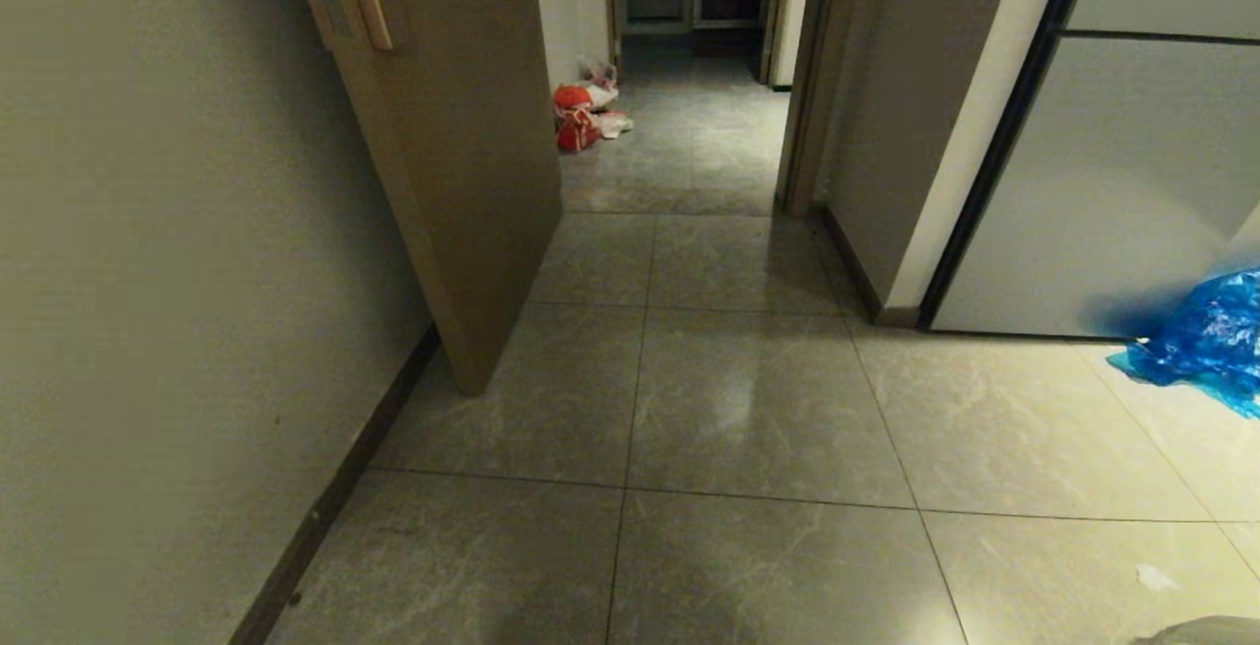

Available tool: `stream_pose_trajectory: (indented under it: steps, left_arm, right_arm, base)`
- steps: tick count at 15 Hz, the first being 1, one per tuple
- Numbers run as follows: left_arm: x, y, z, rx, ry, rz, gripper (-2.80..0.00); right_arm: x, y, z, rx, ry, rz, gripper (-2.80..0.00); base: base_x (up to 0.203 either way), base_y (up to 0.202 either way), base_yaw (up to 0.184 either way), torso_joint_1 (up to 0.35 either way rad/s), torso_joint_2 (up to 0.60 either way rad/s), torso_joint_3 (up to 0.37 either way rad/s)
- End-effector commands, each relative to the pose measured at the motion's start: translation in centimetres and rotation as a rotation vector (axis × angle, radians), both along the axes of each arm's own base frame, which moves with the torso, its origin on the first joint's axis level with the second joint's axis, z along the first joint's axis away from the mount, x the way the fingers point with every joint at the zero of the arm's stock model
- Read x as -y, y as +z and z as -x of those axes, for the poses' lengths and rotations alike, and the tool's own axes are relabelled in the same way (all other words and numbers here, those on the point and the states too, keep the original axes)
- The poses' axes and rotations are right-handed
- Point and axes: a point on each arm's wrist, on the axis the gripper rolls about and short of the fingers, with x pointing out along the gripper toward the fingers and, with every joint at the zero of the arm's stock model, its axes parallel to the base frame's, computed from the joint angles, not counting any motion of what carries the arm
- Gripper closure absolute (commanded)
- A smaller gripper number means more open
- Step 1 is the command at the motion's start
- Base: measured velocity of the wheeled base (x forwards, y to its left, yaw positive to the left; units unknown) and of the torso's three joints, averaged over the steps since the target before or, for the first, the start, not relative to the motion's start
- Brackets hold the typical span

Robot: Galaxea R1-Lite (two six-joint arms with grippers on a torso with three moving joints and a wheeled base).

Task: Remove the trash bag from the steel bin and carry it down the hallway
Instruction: Put the trash bag at the door

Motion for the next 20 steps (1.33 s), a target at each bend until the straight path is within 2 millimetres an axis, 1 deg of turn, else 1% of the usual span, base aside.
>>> stream_pose_trajectory:
  steps: [1,20]
  left_arm:
    - [0.00,0.00,-0.01,-0.001,0.000,0.000,0.00]
    - [0.00,0.00,-0.01,-0.001,0.000,0.000,0.00]
  right_arm:
    - [0.00,-0.68,-0.19,-0.024,0.001,0.000,0.00]
    - [0.00,-0.68,-0.19,-0.024,0.001,0.000,0.00]
  base:
    - [0.193,0.000,0.001,-0.002,0.00,0.002]
    - [0.193,0.000,0.001,0.003,0.00,0.002]
